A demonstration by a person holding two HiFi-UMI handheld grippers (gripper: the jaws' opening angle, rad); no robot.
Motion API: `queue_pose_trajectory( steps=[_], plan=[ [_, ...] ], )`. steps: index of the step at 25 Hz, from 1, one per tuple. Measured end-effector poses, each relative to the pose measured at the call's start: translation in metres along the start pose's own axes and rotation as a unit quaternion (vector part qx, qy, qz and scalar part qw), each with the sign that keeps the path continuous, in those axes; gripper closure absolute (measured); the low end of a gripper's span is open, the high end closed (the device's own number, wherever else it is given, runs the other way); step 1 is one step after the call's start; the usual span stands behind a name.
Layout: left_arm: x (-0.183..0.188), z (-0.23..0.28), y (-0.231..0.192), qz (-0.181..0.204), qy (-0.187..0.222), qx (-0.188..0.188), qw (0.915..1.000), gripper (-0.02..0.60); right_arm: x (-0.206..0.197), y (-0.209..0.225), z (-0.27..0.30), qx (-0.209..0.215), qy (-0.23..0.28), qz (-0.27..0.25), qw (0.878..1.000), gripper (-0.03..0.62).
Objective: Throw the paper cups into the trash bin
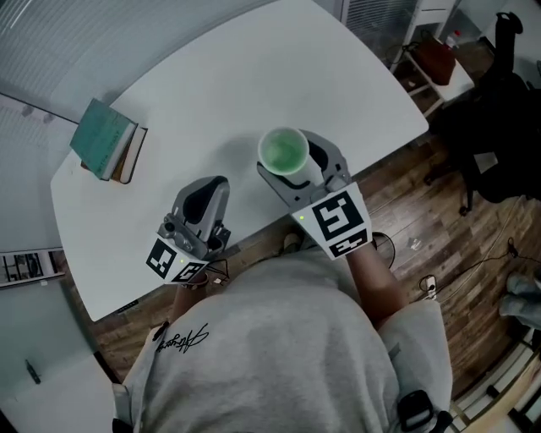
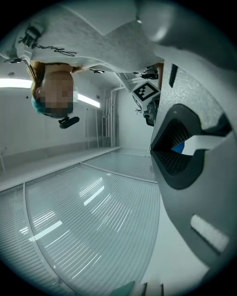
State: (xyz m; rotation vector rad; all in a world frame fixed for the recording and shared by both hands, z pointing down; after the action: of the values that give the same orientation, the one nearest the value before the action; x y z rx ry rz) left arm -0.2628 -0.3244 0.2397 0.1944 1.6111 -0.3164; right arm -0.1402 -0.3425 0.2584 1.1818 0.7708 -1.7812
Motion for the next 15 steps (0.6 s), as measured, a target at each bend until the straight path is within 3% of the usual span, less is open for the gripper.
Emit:
queue_pose_trajectory(
  steps=[15],
  plan=[
    [0.004,0.061,0.054,0.007,-0.002,-0.127,0.9919,0.578,-0.029,0.036,-0.085,-0.105,0.008,0.055,0.993,0.289]
  ],
)
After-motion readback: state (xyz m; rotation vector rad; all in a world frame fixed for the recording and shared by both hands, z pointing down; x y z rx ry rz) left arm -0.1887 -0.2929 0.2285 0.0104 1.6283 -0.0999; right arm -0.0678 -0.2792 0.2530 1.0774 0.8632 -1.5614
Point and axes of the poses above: the fingertips, and each gripper's own axes: z forward along the fingers, y to its right, x out of its top, the point moved 2 cm from there along -z, backward along the fingers, and after that the axes turned 11 degrees about -y, right-handed, at the moved point
